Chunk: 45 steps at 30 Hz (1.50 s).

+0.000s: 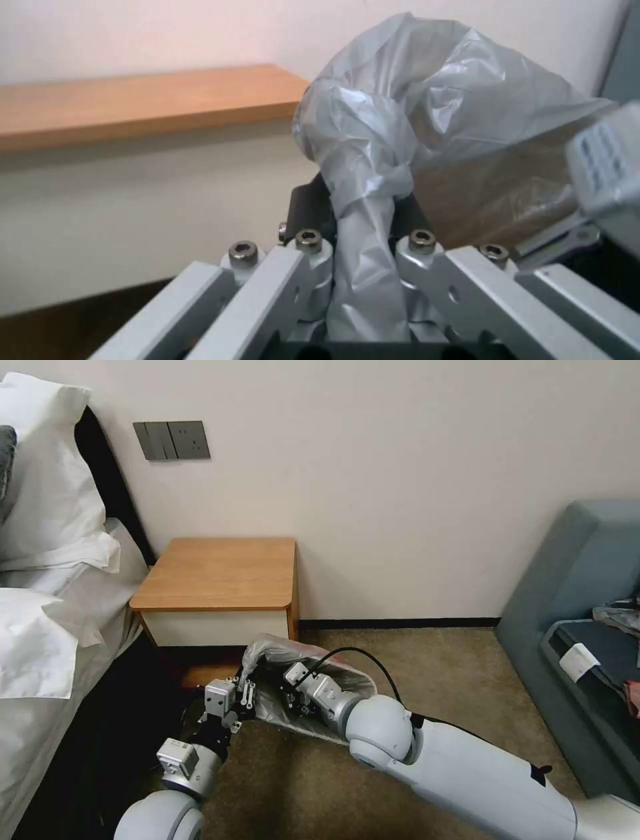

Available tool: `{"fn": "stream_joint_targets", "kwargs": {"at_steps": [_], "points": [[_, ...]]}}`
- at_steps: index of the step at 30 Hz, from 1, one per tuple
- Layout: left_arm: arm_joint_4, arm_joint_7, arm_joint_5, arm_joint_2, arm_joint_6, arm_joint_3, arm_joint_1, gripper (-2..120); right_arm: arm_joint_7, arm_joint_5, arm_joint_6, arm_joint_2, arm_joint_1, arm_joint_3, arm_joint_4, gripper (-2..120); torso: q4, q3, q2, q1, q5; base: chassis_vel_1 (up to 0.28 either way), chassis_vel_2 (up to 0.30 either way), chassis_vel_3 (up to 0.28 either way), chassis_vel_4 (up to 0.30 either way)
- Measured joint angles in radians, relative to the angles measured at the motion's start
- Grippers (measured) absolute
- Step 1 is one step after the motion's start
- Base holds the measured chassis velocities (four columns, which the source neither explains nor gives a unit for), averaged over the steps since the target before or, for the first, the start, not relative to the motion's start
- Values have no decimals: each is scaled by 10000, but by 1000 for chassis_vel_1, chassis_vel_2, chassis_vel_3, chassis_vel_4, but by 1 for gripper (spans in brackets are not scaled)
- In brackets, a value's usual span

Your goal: Pick up the garbage bag from the table and place it over the trash can.

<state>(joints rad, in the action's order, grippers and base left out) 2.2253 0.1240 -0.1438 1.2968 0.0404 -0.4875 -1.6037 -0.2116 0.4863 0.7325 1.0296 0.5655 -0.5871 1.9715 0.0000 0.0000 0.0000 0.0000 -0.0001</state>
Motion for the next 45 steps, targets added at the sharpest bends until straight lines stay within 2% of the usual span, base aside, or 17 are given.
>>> {"fn": "stream_joint_targets", "kwargs": {"at_steps": [5,13,35,45], "points": [[41,213,300,-78,-83,-41,13,5,-389,124,5,32,-216,-493,-245,0,-1,0,0,0,0,0,0,0,0],[180,421,547,-147,-138,-29,-126,5,-604,91,5,154,-333,-689,-599,0,-1,0,0,0,0,0,0,0,0],[286,908,1099,8,-320,32,-377,5,-1150,-58,0,400,-182,-768,-1458,0,-1,0,0,0,1,0,0,0,0],[342,975,1169,72,-340,50,-464,5,-1198,-558,-6,474,106,-652,-1716,0,-1,0,0,0,1,0,0,0,0]]}}
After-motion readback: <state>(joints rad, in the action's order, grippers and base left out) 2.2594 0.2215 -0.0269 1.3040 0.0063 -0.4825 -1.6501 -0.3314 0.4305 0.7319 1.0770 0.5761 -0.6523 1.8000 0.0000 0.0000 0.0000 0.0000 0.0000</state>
